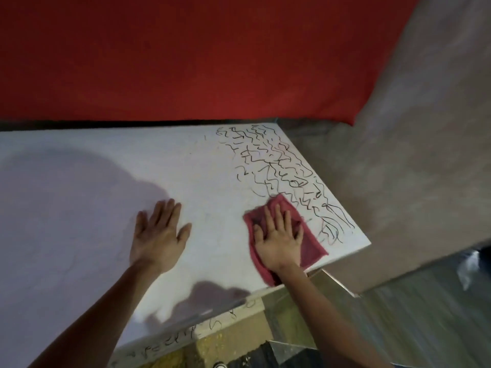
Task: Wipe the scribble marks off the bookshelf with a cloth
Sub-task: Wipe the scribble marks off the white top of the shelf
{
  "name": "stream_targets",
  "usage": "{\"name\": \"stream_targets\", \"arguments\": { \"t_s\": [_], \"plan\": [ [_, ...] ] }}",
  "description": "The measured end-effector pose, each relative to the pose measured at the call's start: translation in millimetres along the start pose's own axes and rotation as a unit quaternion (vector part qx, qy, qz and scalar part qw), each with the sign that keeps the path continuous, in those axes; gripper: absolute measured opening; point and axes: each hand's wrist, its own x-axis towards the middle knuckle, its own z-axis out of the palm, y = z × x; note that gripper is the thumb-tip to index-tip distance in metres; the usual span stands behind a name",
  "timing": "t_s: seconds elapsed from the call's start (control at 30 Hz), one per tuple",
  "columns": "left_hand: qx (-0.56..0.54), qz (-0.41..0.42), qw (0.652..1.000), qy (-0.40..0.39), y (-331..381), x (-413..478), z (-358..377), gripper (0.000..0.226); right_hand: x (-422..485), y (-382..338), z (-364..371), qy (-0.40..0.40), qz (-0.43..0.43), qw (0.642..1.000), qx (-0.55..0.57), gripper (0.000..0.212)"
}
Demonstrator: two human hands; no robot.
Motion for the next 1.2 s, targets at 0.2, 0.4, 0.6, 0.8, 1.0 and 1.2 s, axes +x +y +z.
{"name": "stream_targets", "arguments": {
  "t_s": [0.2,0.4,0.6,0.8,1.0,1.2],
  "plan": [
    [0.007,0.006,1.000,0.005,1,-1,4,0.061,-53,49,0,0.011,-0.112,0.993,-0.035,0.069],
    [0.003,0.008,1.000,0.016,2,1,5,0.065,37,129,-37,0.014,0.128,0.992,-0.001,0.056],
    [0.008,0.019,0.999,0.035,1,3,7,0.059,13,34,-12,0.006,0.124,0.992,0.018,0.059],
    [-0.029,0.034,0.997,0.057,-1,0,8,0.080,-83,-55,13,-0.056,-0.139,0.989,0.019,0.078],
    [-0.013,0.039,0.998,0.042,4,-4,-3,0.079,-30,66,-10,0.000,0.002,1.000,0.002,0.056],
    [-0.026,-0.003,1.000,0.014,5,2,2,0.060,20,123,-32,0.020,0.226,0.973,0.038,0.058]
  ]
}}
